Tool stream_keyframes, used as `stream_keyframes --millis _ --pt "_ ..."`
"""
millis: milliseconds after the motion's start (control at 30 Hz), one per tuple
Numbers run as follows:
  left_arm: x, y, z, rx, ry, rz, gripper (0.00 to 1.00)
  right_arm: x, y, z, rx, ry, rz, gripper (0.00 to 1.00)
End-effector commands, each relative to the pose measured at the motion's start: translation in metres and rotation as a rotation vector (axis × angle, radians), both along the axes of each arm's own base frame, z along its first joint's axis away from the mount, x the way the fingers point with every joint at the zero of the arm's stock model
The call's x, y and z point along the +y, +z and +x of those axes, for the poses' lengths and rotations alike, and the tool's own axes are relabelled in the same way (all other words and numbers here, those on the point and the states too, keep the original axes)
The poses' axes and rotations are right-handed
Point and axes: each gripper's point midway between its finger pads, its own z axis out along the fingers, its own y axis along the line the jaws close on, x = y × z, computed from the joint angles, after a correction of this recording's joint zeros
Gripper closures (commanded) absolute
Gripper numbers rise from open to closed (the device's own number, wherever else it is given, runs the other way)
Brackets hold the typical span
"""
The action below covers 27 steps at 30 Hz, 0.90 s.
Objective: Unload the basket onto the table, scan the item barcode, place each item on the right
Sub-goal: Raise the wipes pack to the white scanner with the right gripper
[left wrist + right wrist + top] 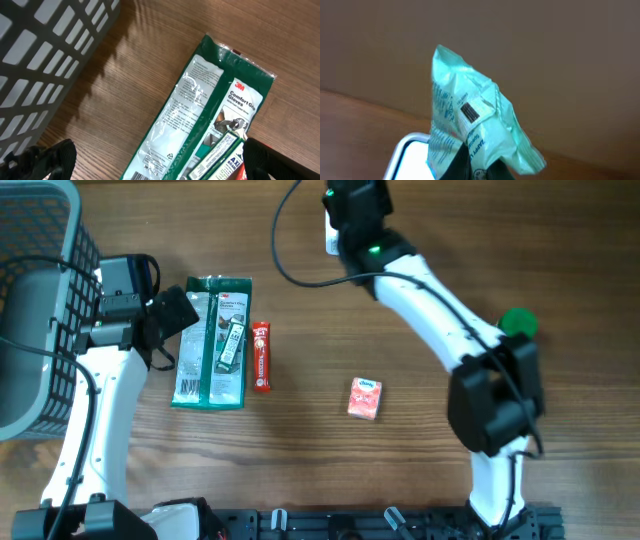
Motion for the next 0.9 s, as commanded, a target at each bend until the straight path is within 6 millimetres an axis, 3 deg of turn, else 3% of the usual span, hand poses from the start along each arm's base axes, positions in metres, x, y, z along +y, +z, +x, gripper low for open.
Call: stream_keyframes --millis 0,167,633,867 --pt "0.001 0.003 0.001 -0.013 0.011 -0.005 0.00 -0.007 -0.011 0.004 -0.032 -0.103 -0.335 0.96" --pt "0.001 0.003 0.001 -0.013 0.011 -0.005 0.00 0.002 -0.033 0.017 -0.068 -0.092 -0.508 0.96" --pt "0.001 0.003 0.001 -0.013 0.011 -0.005 0.00 0.008 -0.100 0.022 0.023 -0.059 -0.530 0.96" --pt "0.001 0.003 0.001 -0.013 0.011 -0.005 0.00 0.036 -0.131 0.010 0.101 0.046 -0.550 0.96"
